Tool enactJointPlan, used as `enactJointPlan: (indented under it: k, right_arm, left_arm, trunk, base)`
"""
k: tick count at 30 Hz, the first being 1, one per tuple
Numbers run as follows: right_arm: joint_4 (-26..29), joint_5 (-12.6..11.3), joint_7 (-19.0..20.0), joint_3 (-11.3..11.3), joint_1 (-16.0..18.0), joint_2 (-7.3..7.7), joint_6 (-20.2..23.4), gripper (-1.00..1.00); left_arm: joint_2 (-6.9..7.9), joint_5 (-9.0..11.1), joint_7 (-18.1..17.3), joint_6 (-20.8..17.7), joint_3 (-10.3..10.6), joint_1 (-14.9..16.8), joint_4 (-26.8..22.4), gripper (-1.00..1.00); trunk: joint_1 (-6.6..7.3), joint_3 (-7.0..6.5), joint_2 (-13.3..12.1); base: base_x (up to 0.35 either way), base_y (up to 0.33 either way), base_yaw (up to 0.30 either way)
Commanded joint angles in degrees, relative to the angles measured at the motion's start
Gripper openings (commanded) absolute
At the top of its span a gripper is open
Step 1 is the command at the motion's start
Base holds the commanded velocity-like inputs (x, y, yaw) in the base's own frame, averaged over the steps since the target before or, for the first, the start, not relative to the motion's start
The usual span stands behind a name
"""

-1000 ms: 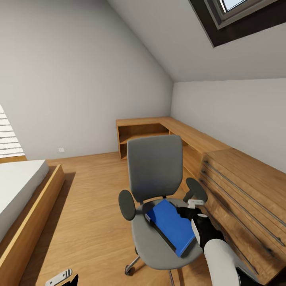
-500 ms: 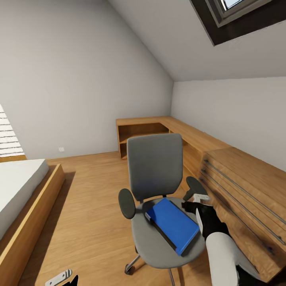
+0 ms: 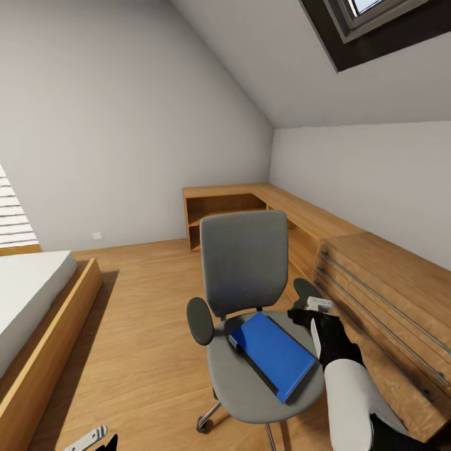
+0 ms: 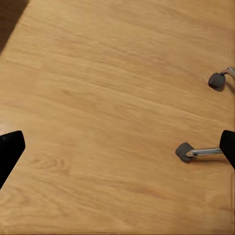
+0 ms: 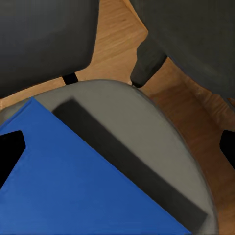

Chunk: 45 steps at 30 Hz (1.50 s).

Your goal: In the bedroom, organize the workspace by keeping the computer under the desk, ensuring the monitor is on the desk, placing the keyboard on the desk next to the monitor, placing the mouse on the desk next to the keyboard, moving the folder from the swivel chair onto the desk next to the mouse, stacking the notebook on top of the folder with the pen on top of the notebook, and positioning the swivel chair next to the desk.

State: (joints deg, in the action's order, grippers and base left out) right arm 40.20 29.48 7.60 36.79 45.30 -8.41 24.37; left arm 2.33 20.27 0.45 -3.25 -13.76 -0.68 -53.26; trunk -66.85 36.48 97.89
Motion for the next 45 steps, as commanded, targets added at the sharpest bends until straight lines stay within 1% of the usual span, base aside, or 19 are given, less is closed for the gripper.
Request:
enactJointPlan:
  k: [1,3,5,8,14,18,28,36,45]
  right_arm:
    - [0.46,0.63,0.51,0.70,0.39,-0.42,0.17,1.00]
    - [0.46,0.63,0.51,1.34,1.04,-1.07,0.17,1.00]
    - [0.49,0.64,0.51,1.41,1.50,-1.59,0.17,1.00]
    - [0.22,0.69,0.48,1.41,1.43,-1.59,0.09,1.00]
    - [-1.20,0.60,0.42,1.31,-0.16,-1.59,-0.06,1.00]
    - [-1.45,0.59,0.40,1.29,-0.55,-1.59,-0.27,1.00]
    - [-1.81,0.62,0.38,1.27,-0.80,-1.59,-1.84,1.00]
    - [-2.06,0.72,0.30,1.27,-0.85,-1.59,-2.15,1.00]
    - [-2.13,0.83,0.28,1.27,-0.91,-1.59,-2.21,1.00]
  left_arm:
    - [-0.32,0.58,0.04,-0.29,0.02,-0.03,-0.19,1.00]
    - [-0.97,0.58,0.04,-0.29,0.02,-0.03,-0.19,1.00]
    - [-1.62,0.56,0.03,-0.25,0.03,-0.03,-0.22,1.00]
    - [-1.72,0.33,-0.04,-0.07,0.07,-0.03,0.34,1.00]
    - [-1.53,-0.16,-0.24,1.42,0.40,-0.03,2.27,1.00]
    - [-1.48,-0.26,-0.31,2.70,0.55,-0.03,3.56,1.00]
    - [-1.45,-0.31,-0.36,5.91,0.58,-0.03,6.77,1.00]
    - [-1.45,-0.32,-0.30,8.30,0.58,-0.03,6.89,1.00]
    - [-1.45,-0.32,-0.34,8.35,0.58,-0.03,6.89,1.00]
  trunk:
    - [0.00,0.05,0.03]
    - [0.00,0.05,0.03]
    - [0.00,0.05,0.03]
    - [0.00,0.05,0.03]
    - [0.00,0.05,0.03]
    - [0.00,0.05,0.03]
    - [0.00,0.05,0.03]
    - [0.00,0.05,0.03]
    - [0.00,0.05,0.03]
  base:
    - [0.000,0.000,0.000]
    - [0.000,0.000,0.000]
    - [0.000,0.000,0.000]
    - [0.000,0.000,0.000]
    - [0.004,0.000,0.000]
    - [0.098,0.000,0.000]
    - [0.271,0.000,0.000]
    - [0.249,0.000,0.000]
    - [0.045,0.000,0.000]
